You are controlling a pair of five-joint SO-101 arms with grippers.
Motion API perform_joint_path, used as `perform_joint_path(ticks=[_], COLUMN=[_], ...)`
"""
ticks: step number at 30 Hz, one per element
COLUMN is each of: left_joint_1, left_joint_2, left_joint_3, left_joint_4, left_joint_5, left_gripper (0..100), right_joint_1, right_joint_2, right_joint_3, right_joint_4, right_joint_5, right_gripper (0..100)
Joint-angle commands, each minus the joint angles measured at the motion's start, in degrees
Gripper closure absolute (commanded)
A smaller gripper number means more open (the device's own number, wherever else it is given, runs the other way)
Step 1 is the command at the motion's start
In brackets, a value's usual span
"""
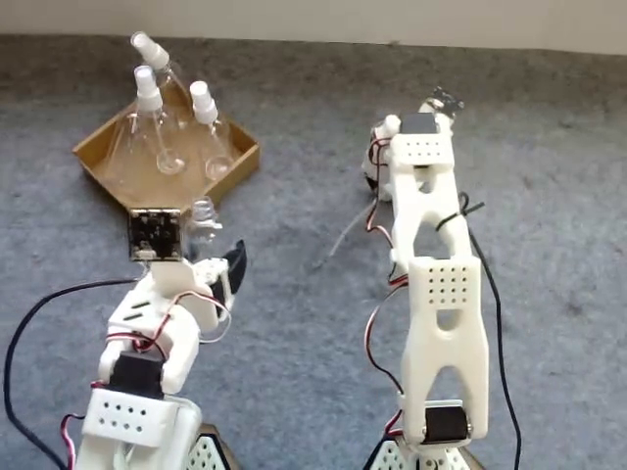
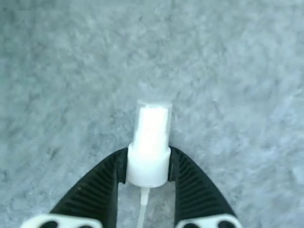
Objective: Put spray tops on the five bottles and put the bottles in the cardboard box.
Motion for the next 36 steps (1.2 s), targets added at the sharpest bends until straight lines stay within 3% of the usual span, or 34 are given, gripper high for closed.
perform_joint_path(ticks=[1,10,13,17,22,36], left_joint_1=[4.1,5.2,8.0,12.0,14.2,22.8], left_joint_2=[-1.1,-1.1,-1.1,-1.1,-1.1,-1.1], left_joint_3=[3.9,6.2,6.5,6.6,6.6,9.5], left_joint_4=[-10.8,-15.0,-14.9,-14.9,-15.0,-18.2], left_joint_5=[0.2,0.2,-1.5,-10.1,-10.4,-10.7], left_gripper=[96,96,96,96,96,96], right_joint_1=[2.5,2.2,3.1,3.2,3.3,3.1], right_joint_2=[-1.6,-5.6,-5.9,-6.0,-10.1,-41.5], right_joint_3=[-3.2,-22.5,-29.0,-35.1,-41.7,-18.4], right_joint_4=[1.9,16.4,16.3,16.3,16.4,16.4], right_joint_5=[-0.4,16.3,19.8,24.9,26.3,26.2], right_gripper=[99.3,99.3,99.3,99.3,99.3,99.4])
